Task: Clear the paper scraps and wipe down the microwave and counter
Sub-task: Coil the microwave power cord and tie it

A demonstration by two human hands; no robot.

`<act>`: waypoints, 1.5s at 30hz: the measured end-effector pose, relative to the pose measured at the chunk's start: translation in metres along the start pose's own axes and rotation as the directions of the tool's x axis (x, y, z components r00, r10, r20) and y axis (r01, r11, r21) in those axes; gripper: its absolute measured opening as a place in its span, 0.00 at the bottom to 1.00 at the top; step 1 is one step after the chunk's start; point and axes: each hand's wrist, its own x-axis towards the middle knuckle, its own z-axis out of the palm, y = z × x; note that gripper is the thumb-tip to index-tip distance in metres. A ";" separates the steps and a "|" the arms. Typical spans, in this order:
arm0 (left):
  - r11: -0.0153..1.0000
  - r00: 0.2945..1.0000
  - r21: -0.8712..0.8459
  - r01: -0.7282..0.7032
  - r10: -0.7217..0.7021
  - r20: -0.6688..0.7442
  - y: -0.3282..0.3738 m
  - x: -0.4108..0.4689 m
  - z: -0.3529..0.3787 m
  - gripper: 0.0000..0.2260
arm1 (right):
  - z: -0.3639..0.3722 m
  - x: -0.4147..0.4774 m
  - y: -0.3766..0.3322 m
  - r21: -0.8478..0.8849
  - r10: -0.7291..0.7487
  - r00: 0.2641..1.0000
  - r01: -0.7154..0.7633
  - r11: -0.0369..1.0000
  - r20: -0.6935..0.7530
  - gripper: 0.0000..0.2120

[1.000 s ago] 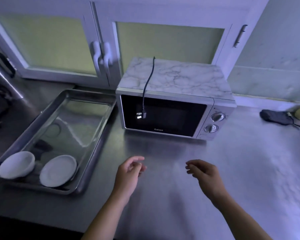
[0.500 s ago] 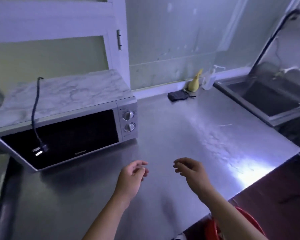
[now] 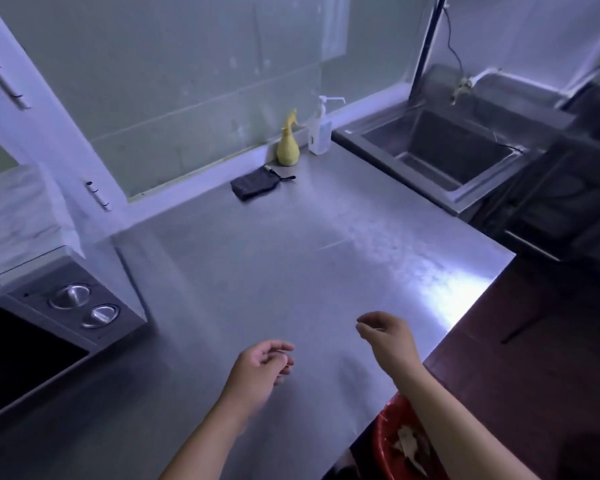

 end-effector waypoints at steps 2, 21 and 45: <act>1.000 0.999 -0.013 0.023 -0.023 -0.027 0.013 0.020 0.016 0.10 | -0.015 0.050 0.003 -0.072 -0.009 1.000 0.010 0.997 0.020 0.03; 0.951 0.848 -0.176 0.256 -0.308 -0.432 0.025 0.056 0.031 0.12 | 0.015 0.377 -0.016 -0.783 -0.261 0.858 0.512 0.354 0.443 0.13; 0.955 0.849 -0.281 0.098 -0.228 -0.477 0.022 -0.002 -0.039 0.10 | 0.111 0.144 -0.080 -0.263 -0.386 0.732 0.599 0.756 0.561 0.01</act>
